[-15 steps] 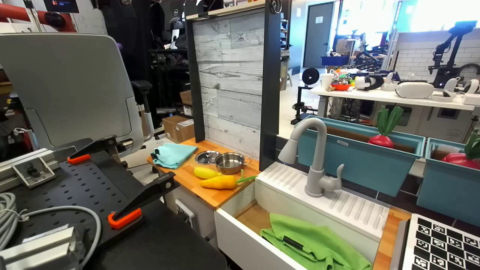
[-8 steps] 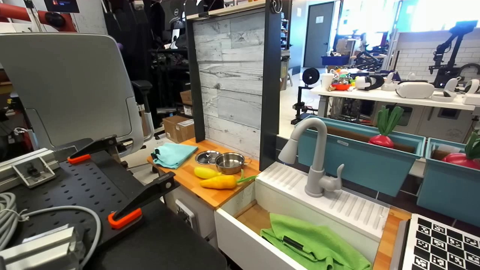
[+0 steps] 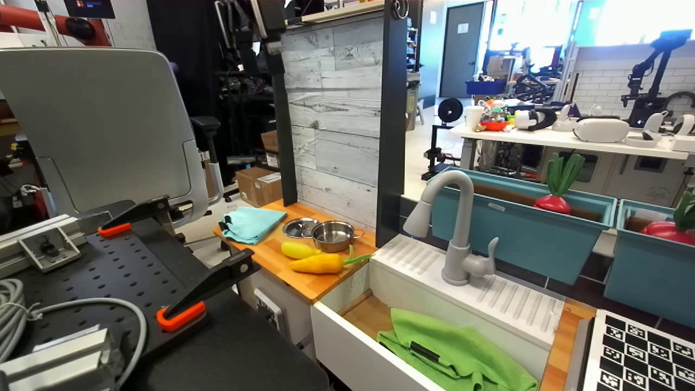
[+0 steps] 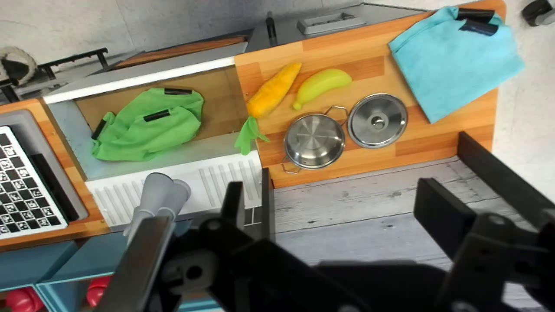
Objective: Turn the faucet to the left
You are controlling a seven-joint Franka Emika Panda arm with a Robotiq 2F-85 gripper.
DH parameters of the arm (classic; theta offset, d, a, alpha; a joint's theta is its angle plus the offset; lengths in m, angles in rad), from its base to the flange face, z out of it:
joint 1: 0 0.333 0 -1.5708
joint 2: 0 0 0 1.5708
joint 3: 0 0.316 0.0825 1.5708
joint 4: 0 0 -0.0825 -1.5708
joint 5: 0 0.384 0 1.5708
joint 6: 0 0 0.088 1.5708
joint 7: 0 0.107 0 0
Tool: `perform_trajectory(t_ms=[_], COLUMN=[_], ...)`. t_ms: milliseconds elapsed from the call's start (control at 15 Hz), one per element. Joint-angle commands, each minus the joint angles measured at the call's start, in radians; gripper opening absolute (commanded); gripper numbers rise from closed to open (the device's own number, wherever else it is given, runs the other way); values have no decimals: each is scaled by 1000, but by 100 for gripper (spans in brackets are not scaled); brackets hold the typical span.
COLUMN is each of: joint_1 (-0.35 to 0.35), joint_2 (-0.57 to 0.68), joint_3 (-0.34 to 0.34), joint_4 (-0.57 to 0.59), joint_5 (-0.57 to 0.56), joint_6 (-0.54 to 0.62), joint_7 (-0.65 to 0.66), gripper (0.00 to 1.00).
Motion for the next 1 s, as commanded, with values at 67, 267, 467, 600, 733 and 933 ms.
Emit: perform_trajectory(t_ms=[67,267,467,600,733,933], joint_1=[-22,-41,-76,-106,-136,-170], joint_2=[226,357,466,529,583,658], joint_3=[-83,-117,-131,-136,-140,-148], joint_4=[183,302,395,450,499,569], joint_5=[39,100,171,206,226,230], joint_6=[14,-13,-24,-36,-51,-62], joint_7=[-32,-62,-114,-144,-167,-171], gripper=[100,100,100,100,100,100])
